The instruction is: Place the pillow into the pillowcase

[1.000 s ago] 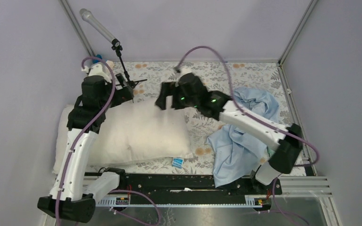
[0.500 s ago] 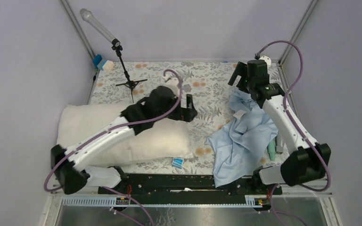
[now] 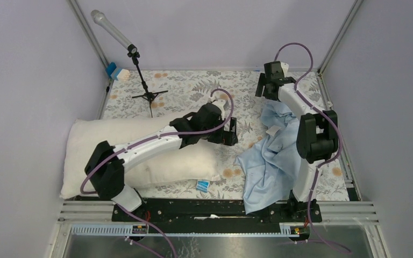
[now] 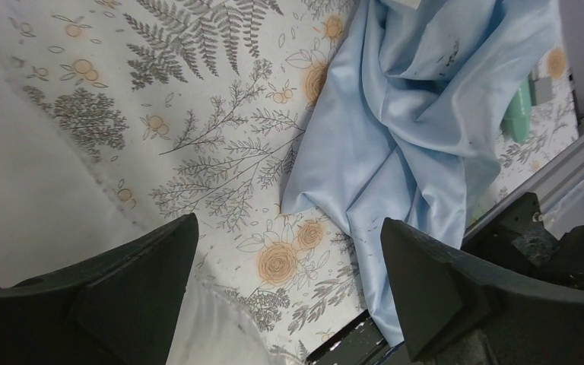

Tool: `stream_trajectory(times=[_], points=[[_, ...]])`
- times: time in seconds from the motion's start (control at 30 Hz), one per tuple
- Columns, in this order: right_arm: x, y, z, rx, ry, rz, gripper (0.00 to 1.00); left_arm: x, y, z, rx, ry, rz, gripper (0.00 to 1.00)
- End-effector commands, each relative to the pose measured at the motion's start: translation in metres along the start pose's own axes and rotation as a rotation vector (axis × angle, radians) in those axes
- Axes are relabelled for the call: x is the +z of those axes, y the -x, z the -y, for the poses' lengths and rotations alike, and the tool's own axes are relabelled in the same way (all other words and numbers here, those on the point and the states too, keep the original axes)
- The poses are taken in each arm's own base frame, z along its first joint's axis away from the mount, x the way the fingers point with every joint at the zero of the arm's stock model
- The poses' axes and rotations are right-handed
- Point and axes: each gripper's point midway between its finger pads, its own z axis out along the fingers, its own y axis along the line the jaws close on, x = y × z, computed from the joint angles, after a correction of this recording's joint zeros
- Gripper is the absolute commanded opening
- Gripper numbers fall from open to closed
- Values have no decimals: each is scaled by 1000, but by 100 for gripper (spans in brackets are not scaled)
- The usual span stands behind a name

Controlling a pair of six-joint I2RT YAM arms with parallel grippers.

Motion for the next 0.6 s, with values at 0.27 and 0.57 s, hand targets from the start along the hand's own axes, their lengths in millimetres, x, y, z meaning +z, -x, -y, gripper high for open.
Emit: stream_trajectory(times=[0.27,0.57], points=[[49,-10,21,-22,-92,-79,88,43,-8,26,46,-67,-59,99],[6,4,15,65,-19,-83,6,58,-10,25,51,-62,-74,99]])
